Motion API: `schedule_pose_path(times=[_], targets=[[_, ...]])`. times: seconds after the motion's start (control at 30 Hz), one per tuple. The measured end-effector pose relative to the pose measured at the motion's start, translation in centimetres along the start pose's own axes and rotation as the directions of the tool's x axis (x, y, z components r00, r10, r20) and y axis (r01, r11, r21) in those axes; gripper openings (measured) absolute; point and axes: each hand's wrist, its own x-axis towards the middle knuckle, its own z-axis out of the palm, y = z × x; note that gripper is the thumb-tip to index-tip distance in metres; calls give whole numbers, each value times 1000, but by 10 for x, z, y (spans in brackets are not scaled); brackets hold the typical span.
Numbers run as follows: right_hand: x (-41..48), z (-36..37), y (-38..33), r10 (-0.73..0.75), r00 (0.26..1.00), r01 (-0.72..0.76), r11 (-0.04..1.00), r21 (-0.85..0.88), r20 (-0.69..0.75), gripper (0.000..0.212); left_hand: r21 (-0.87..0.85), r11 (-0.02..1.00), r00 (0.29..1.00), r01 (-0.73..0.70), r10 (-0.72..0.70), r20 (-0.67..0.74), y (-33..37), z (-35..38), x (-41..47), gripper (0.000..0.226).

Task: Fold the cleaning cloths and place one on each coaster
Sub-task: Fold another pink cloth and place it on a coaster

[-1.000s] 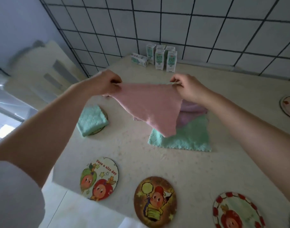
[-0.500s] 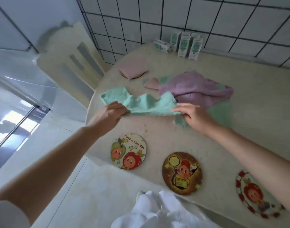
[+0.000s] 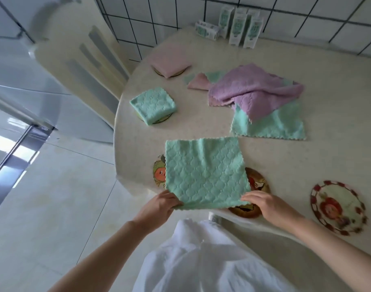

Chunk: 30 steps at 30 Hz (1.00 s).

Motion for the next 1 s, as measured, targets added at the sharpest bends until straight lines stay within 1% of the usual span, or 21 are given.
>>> schedule_pose_path(times=[0.03, 0.1, 0.17, 0.23, 0.27, 0.33, 0.37, 0.47, 0.5, 0.57, 0.67, 0.77, 0.83, 0.9, 1.0], targets=[[-1, -2, -2, 32, 999, -32, 999, 42, -5, 57, -52, 997, 999, 49, -49, -6, -1, 0, -2, 21], [5, -11, -7, 124, 989, -109, 978, 180, -76, 43, -155, 970, 981, 186, -192, -30, -5, -4, 1, 22], [18, -23, -7, 247, 951, -166, 915, 367, -185, 30, -260, 898, 927, 355, -375, -28, -10, -13, 13, 24], [37, -35, -4, 373, 896, -199, 823, 532, -241, 21, -386, 780, 835, 493, -548, -41, -15, -25, 32, 20], [49, -41, -3, 420, 874, -206, 775, 598, -243, 16, -449, 708, 774, 546, -631, -54, -17, -31, 43, 17], [73, -49, 1, 488, 839, -208, 696, 687, -240, 5, -564, 556, 651, 611, -758, -42, -21, -41, 64, 8], [84, -52, 4, 519, 821, -216, 669, 711, -239, 8, -613, 487, 601, 622, -799, -25, -25, -43, 73, 7], [117, -53, 15, 615, 767, -281, 577, 767, -181, 19, -683, 338, 484, 647, -875, 26, -40, -41, 98, 10], [126, -52, 19, 635, 756, -302, 555, 775, -160, 23, -688, 310, 460, 656, -887, 39, -46, -40, 105, 10], [142, -50, 27, 658, 740, -326, 533, 781, -140, 24, -679, 281, 433, 678, -899, 60, -55, -36, 116, 19], [156, -49, 33, 675, 729, -351, 510, 786, -112, 18, -652, 259, 400, 713, -913, 75, -64, -31, 125, 27], [166, -50, 36, 662, 740, -354, 529, 771, -115, 12, -645, 239, 369, 726, -926, 73, -69, -27, 130, 23], [171, -51, 40, 652, 748, -359, 554, 751, -124, 6, -629, 249, 365, 736, -929, 59, -70, -27, 132, 19], [176, -51, 43, 656, 744, -387, 581, 717, -130, 13, -626, 258, 361, 736, -932, 40, -70, -28, 135, 18], [177, -53, 45, 669, 732, -432, 603, 671, -130, 29, -637, 268, 358, 723, -934, 12, -68, -31, 140, 14]])
